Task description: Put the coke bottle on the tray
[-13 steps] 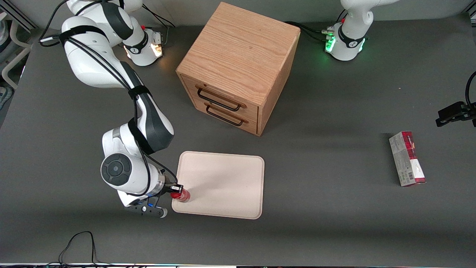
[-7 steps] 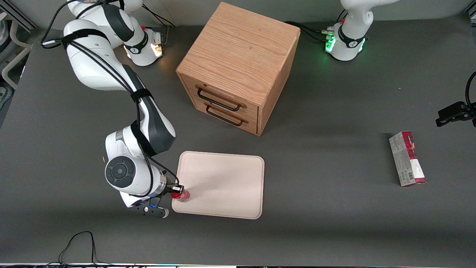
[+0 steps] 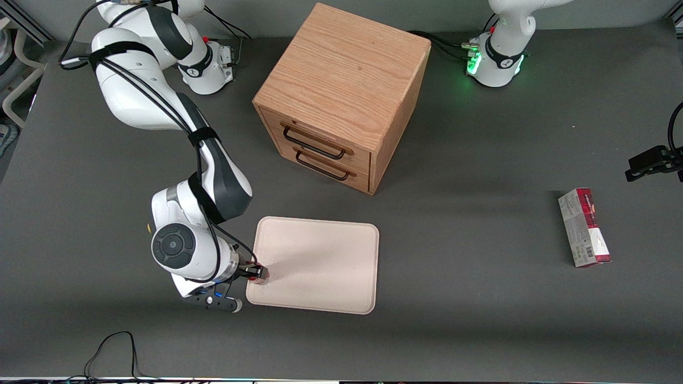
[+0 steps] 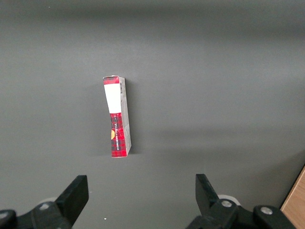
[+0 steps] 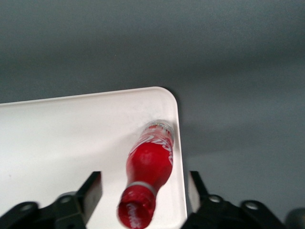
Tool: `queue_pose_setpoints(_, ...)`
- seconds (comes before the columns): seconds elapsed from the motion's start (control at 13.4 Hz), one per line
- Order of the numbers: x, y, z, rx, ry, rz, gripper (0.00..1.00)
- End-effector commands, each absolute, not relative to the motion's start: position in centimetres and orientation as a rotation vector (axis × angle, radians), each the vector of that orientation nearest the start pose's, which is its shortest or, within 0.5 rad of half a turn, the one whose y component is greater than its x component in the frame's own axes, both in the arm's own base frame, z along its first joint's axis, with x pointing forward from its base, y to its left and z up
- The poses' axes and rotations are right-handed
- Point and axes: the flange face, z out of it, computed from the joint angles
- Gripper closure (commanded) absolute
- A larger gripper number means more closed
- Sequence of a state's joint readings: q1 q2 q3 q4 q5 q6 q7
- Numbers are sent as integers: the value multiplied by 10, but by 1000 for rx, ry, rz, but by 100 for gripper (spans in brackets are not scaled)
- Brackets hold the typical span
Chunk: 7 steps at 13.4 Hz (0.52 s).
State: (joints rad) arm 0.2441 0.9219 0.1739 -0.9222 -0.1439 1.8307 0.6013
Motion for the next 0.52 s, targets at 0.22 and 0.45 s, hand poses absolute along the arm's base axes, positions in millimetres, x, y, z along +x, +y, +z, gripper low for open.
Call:
queue_pose_setpoints(0.22,740,260,337,-3138,361,-41,0)
queue_pose_setpoints(0.45,739,256,351,-3139,360,-44,0)
